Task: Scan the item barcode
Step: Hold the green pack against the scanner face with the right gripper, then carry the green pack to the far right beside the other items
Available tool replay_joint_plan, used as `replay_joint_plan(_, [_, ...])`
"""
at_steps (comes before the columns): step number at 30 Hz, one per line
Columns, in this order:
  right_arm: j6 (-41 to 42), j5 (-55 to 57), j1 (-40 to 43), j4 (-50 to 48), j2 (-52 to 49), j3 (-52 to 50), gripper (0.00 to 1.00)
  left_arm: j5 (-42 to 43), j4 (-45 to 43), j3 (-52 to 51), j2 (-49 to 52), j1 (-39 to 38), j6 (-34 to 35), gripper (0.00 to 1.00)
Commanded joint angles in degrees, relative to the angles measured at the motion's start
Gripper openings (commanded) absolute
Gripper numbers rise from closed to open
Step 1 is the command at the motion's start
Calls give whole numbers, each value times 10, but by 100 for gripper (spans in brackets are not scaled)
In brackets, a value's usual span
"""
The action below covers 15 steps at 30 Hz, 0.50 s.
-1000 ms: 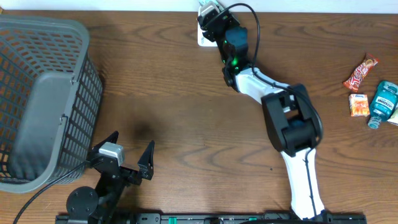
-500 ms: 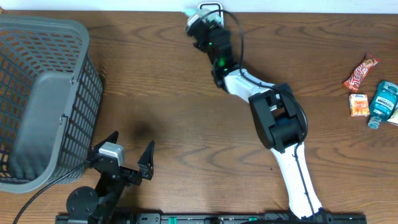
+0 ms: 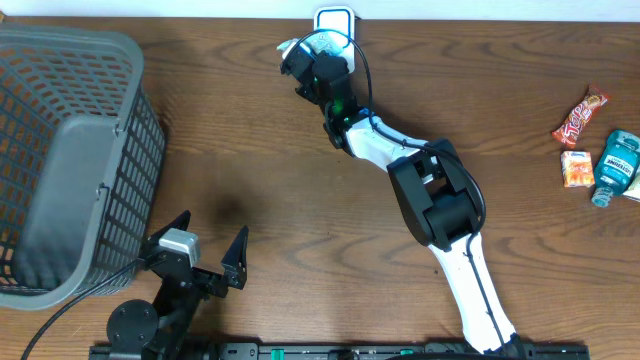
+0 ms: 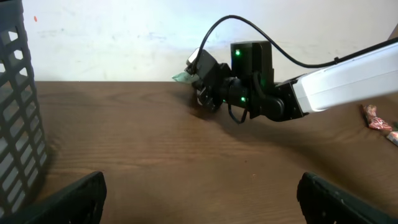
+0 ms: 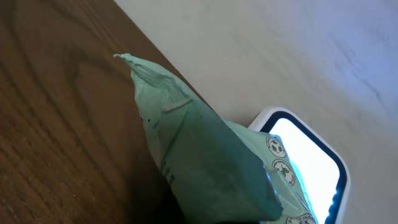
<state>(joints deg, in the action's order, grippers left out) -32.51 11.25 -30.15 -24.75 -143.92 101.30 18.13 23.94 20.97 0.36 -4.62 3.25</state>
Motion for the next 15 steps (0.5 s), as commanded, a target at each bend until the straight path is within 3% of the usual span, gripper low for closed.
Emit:
replay_joint_plan(1, [38, 58, 5, 19, 18, -10, 1, 7, -2, 0, -2, -2, 7, 98])
replay_joint_plan(7, [37, 85, 24, 86, 109, -10, 1, 7, -2, 0, -2, -2, 7, 98])
replay_joint_plan(15, [61, 67, 92, 356, 231, -10, 1, 7, -2, 0, -2, -2, 7, 98])
